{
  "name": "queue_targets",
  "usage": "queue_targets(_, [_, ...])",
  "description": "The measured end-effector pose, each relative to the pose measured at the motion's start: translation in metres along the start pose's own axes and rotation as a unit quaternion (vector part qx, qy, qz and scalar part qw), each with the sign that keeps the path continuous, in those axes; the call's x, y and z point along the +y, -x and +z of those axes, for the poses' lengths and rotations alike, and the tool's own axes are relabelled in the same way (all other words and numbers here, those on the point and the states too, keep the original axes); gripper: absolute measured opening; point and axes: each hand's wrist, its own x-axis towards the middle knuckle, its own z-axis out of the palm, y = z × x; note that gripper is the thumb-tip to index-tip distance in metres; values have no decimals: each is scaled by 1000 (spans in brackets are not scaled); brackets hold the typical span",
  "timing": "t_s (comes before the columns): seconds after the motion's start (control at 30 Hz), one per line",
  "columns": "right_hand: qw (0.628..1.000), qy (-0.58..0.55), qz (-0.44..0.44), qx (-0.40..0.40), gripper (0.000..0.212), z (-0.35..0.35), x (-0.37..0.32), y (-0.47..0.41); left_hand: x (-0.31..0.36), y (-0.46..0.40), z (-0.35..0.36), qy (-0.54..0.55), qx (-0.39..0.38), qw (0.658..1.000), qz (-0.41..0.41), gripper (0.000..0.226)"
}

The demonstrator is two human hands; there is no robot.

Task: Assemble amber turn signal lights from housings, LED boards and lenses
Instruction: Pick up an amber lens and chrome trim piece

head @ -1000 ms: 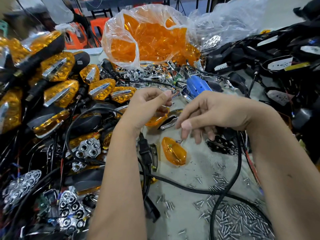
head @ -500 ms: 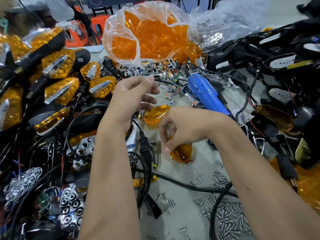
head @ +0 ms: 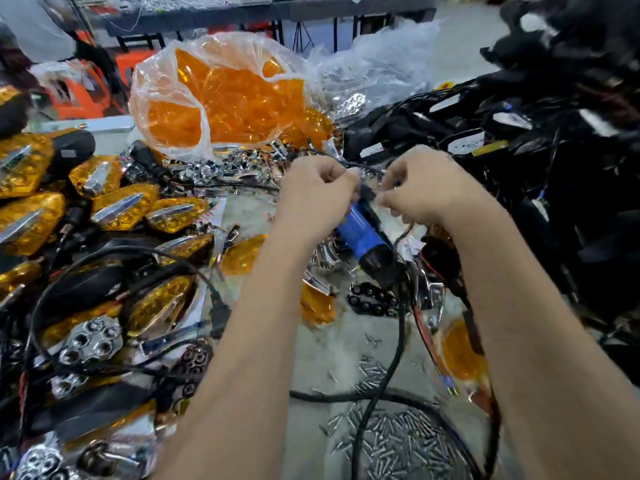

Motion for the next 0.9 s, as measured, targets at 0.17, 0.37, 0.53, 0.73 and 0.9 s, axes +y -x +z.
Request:
queue_targets(0.17, [988, 134, 56, 49, 17, -24, 45, -37, 21, -26, 58, -105, -53, 992, 47, 28])
queue_targets(0.37, [949, 297, 55, -90, 15, -33, 86, -53, 17, -34, 96, -116, -96, 988, 23, 16])
queue_targets(0.53, [966, 249, 15, -73, 37, -43, 93, -52, 3, -35, 109, -44, -91, 994, -46, 4])
queue_targets(0.73, [976, 191, -108, 4, 32, -42, 70, -44, 2, -36, 110, 85, -90, 991, -59, 12])
queue_targets(0.9, [987, -17, -139, 84, 35, -37, 37, -36, 1, -38, 83, 208, 0, 978, -30, 5])
